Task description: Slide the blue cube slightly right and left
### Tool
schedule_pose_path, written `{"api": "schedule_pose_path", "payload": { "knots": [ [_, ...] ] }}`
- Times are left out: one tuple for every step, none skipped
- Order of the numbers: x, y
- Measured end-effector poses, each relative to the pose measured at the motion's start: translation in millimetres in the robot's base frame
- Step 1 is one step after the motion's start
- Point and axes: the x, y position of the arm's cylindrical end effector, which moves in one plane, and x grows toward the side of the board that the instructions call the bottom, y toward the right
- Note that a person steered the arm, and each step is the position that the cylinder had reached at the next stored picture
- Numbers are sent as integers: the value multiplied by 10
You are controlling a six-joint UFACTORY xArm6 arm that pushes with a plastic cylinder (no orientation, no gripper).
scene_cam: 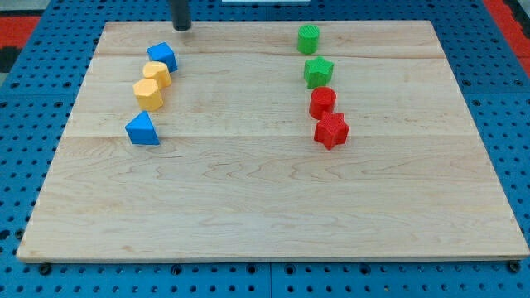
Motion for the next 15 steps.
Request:
{"api": "schedule_pose_path", "payload": {
  "knots": [
    [399,-106],
    [634,-377],
    [738,-720],
    [1047,-681],
    [1100,-380],
    [988,-42],
    [720,-38],
    [510,-47],
    [192,13],
    [355,786],
    [739,885],
    [758,810],
    [758,716],
    [758,687],
    [758,625]
  ]
}}
